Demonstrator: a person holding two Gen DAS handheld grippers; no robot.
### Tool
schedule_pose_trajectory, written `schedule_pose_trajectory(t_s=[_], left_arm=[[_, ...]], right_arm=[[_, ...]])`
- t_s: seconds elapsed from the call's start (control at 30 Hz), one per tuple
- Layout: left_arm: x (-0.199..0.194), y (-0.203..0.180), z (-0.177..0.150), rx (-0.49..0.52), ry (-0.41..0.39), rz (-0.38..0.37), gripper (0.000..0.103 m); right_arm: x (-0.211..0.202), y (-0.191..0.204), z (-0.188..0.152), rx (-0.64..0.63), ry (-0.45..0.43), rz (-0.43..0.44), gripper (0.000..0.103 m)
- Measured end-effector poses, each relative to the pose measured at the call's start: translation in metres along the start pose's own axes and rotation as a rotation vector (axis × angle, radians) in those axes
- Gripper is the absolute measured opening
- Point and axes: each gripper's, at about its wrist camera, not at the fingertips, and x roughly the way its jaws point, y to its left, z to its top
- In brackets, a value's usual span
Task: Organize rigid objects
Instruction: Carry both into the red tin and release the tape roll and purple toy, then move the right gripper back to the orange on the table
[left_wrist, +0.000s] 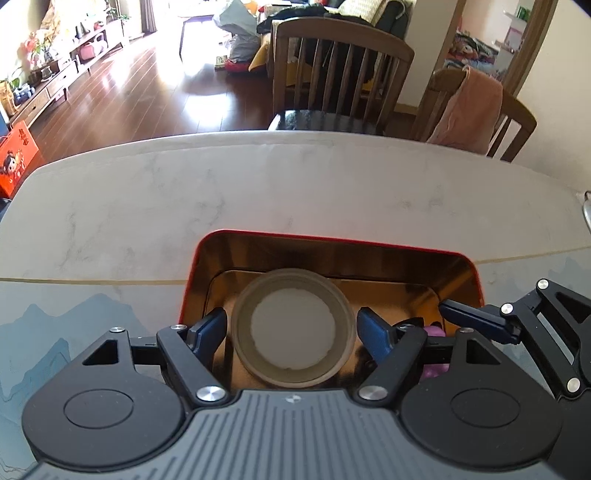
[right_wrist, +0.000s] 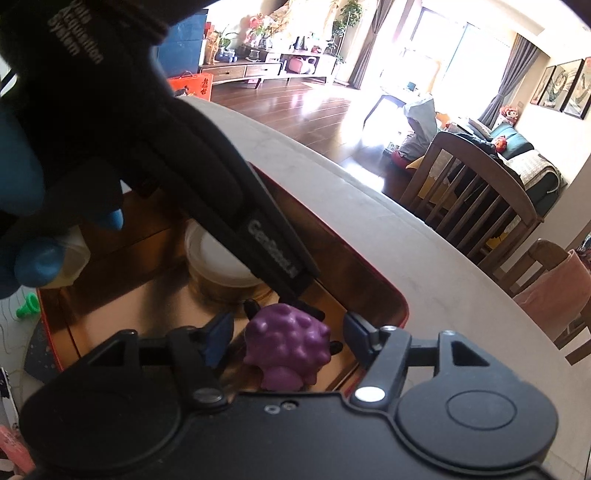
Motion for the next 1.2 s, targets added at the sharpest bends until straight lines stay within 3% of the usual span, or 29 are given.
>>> schedule_pose_trajectory(t_s=[0.53,1.03,1.2], left_arm=[[-0.071,0.007,-0.014,0.004,-0.107,-0.010,0.077],[-0.144,0.018,-0.047,0.057,-0.192,-0.066,0.077],[-0.168,0.024,-0.065,0.081,-0.216,-0.083,0.083]], right_arm=[[-0.050,-0.001,0.009,0.094,-0.040,-0.008,0.077],[-0.118,0.009,0.004,0.225,-0.070,-0.055,0.092],[-0.142,0.020,-0.005,0.276,-0.089,-0.064,0.100]])
